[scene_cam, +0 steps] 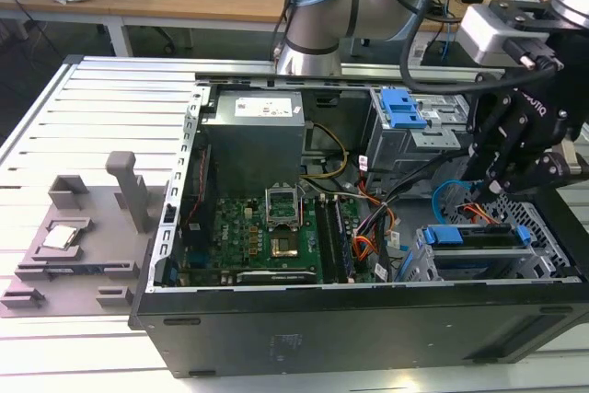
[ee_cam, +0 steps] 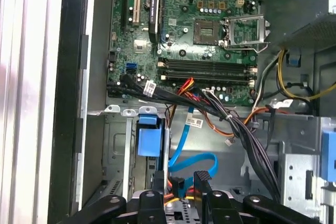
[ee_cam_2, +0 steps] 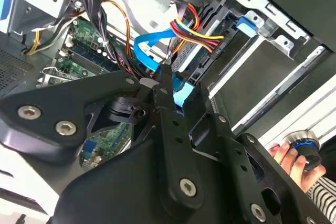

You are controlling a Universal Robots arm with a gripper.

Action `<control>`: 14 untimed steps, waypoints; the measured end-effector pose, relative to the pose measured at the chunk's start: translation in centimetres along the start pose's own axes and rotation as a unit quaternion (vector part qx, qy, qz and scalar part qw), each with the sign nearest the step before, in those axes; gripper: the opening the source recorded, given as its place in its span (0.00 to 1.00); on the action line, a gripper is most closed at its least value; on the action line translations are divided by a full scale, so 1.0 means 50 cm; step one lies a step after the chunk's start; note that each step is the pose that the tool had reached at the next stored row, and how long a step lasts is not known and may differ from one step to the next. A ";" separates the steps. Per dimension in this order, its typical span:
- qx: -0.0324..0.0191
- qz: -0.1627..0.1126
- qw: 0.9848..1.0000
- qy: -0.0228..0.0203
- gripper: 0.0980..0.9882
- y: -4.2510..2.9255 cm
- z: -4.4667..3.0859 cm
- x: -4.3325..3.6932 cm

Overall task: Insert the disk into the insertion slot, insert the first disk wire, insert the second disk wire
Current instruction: 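Insert the second disk wire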

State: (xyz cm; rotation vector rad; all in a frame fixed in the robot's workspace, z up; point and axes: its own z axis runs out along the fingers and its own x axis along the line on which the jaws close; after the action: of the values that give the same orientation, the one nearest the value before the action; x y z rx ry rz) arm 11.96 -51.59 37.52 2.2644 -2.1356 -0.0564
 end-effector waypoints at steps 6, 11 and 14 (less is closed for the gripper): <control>0.000 -0.002 1.000 0.003 0.28 0.001 0.005 -0.001; 0.000 -0.002 1.000 0.003 0.13 0.001 0.005 -0.001; 0.000 -0.002 1.000 0.003 0.07 0.001 0.005 -0.001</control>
State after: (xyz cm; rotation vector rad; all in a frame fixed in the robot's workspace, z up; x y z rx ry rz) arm 11.89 -51.54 37.30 2.2651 -2.1283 -0.0495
